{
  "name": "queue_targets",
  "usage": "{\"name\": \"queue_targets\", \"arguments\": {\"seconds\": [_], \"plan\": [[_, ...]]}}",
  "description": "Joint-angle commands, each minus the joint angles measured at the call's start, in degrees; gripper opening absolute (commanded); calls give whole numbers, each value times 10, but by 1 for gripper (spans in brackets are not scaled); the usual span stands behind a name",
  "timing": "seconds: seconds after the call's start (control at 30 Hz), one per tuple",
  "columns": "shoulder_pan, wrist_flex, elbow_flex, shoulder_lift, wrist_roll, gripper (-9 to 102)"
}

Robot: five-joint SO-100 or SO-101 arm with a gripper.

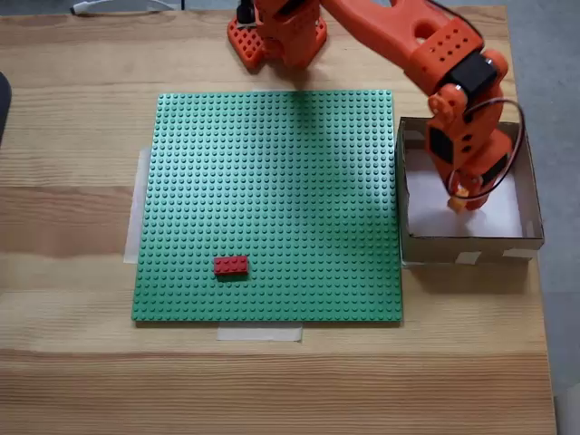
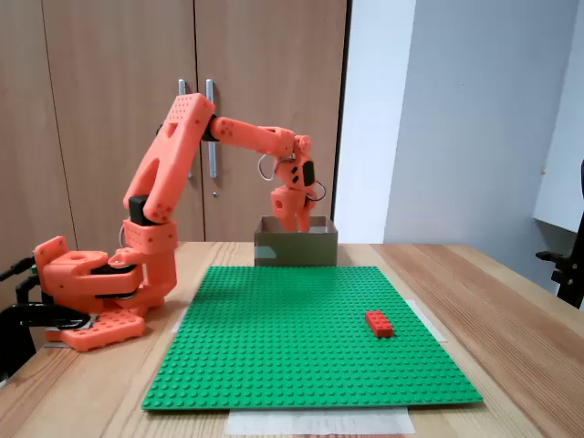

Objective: Pick the yellow lego block and put it in the box.

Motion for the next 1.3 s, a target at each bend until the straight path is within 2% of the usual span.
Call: {"name": "queue_targets", "arguments": {"seconds": [0.0, 0.23, 0.4, 0.53, 0.73, 1.07, 1.27], "plan": [[-6, 7, -4, 7, -2, 4], [-14, 17, -3, 7, 1, 9], [-20, 25, -4, 12, 2, 25], [-24, 35, -9, 25, 7, 28], [-29, -8, 39, 112, -16, 23], [11, -111, 155, 300, -39, 0], [47, -137, 203, 402, -33, -1]]}}
